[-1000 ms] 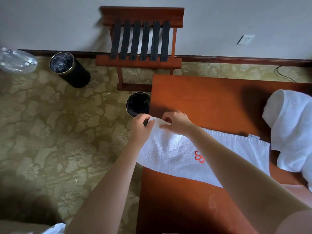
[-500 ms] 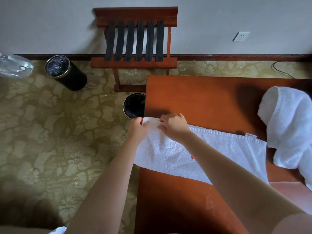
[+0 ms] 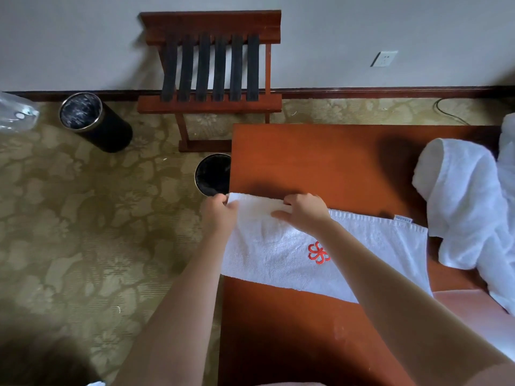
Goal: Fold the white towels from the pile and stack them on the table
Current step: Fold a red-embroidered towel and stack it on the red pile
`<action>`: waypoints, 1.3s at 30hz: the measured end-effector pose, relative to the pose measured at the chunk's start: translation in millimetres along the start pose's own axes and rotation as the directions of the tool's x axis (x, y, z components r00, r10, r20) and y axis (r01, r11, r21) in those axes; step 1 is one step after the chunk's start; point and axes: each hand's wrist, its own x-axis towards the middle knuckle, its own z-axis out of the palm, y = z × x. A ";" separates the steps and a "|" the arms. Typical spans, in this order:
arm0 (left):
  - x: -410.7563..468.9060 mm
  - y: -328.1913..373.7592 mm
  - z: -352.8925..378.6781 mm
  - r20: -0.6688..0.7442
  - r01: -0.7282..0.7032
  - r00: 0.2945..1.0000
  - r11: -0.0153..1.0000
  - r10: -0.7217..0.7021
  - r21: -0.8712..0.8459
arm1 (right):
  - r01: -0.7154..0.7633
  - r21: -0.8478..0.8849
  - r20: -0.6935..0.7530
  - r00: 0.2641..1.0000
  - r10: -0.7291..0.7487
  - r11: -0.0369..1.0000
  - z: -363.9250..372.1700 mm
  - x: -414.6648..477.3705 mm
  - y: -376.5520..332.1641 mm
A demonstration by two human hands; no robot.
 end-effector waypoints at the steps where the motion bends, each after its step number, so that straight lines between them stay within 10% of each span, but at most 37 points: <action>1: -2.1 1.2 0.8 -0.015 0.000 1.000 0.999 0.000 0.055 | -0.007 -0.008 -0.009 1.000 0.007 1.000 -1.5 -6.6 9.9; 14: -23.7 11.3 18.6 -0.255 0.016 0.964 0.941 0.075 0.337 | -0.129 -0.065 -0.161 0.980 0.117 0.989 -16.4 -49.8 82.0; 19: -72.0 30.6 70.1 0.014 -0.681 0.696 0.653 0.718 0.332 | -0.085 -0.024 -0.302 0.950 0.073 0.996 -4.3 -54.4 84.9; 22: -89.8 21.1 99.7 0.319 -0.657 0.753 0.632 0.576 0.411 | -0.066 -0.023 -0.313 0.948 0.055 0.998 -4.7 -57.1 91.1; 39: -91.6 8.0 112.2 0.320 -0.583 0.793 0.492 0.518 0.647 | -0.197 -0.218 -0.444 0.892 0.083 0.956 -27.4 -99.5 180.3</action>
